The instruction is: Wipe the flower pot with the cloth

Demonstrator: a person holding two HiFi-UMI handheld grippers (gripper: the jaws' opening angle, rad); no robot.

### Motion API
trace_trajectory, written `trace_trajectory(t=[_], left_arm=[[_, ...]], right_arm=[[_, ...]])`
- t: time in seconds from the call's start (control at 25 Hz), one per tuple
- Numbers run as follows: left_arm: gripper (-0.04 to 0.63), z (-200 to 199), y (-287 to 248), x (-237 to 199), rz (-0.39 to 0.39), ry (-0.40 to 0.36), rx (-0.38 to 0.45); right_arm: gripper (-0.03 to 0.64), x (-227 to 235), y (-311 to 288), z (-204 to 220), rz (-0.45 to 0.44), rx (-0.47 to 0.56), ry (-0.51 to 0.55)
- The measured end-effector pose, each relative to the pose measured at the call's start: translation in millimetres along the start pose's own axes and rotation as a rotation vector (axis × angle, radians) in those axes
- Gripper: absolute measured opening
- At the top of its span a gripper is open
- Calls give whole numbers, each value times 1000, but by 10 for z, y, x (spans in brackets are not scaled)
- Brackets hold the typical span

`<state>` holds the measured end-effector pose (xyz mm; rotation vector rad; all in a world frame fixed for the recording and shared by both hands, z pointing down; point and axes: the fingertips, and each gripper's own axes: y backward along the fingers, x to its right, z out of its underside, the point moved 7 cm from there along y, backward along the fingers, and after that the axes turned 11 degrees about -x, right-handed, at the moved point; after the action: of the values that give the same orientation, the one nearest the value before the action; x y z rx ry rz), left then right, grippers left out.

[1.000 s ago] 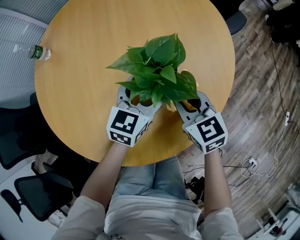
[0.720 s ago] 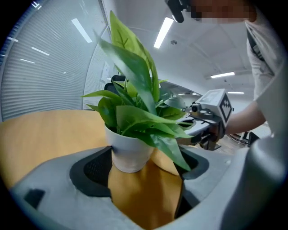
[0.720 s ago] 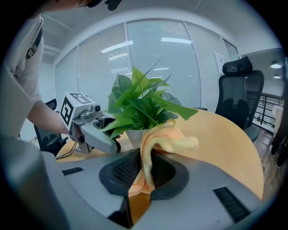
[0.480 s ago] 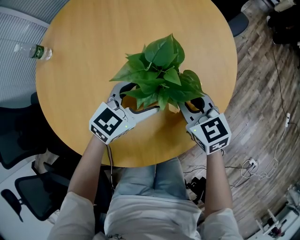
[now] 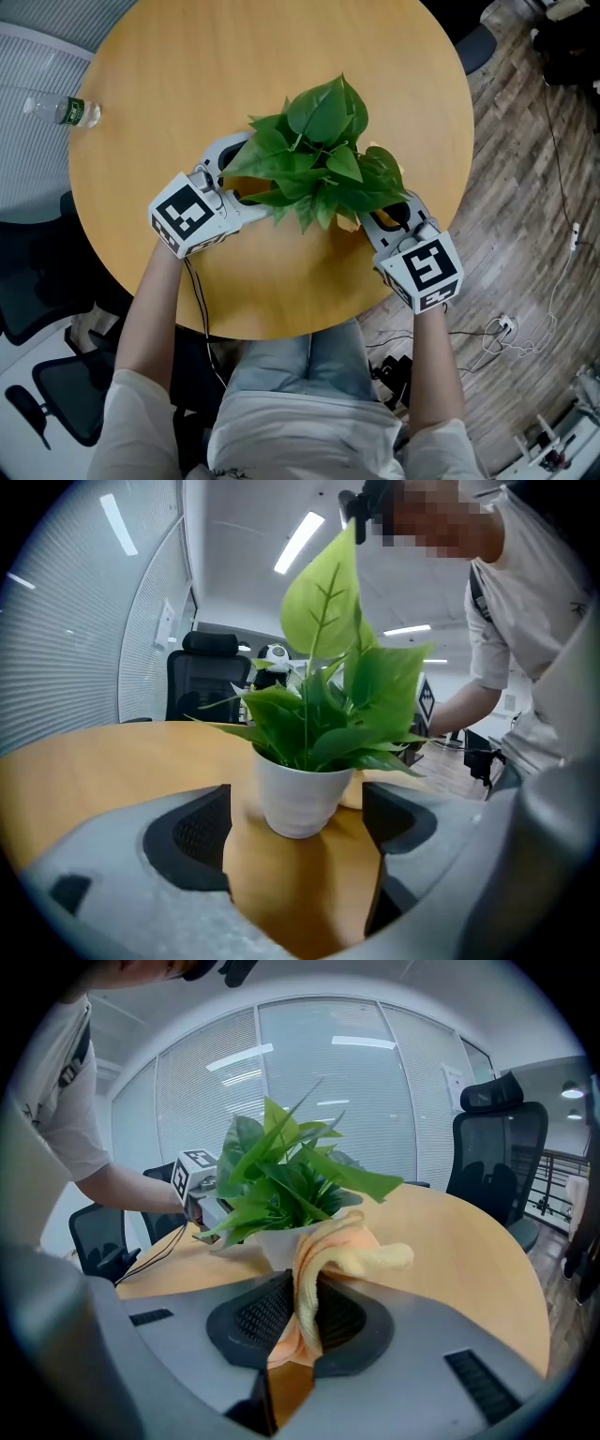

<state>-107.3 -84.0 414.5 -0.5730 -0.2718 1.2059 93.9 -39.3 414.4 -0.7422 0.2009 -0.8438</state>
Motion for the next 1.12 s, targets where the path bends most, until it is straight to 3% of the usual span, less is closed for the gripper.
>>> trace_trajectory(t=[0.24, 0.6, 0.8, 0.92, 1.12], left_arm=[[449, -91, -214, -56, 101, -40, 11], [430, -133, -293, -42, 122, -77, 35], [425, -115, -293, -45, 122, -86, 41], [425, -113, -291, -41, 117, -77, 43], [425, -107, -295, -25, 100, -69, 41]], right_arm=[[49, -31, -14, -17, -9, 1, 8], [49, 5, -10, -23, 1, -10, 24], [49, 272, 60, -11, 138, -19, -5], [49, 263, -9, -110, 172, -20, 35], [49, 76, -92, -198, 156, -19, 114]])
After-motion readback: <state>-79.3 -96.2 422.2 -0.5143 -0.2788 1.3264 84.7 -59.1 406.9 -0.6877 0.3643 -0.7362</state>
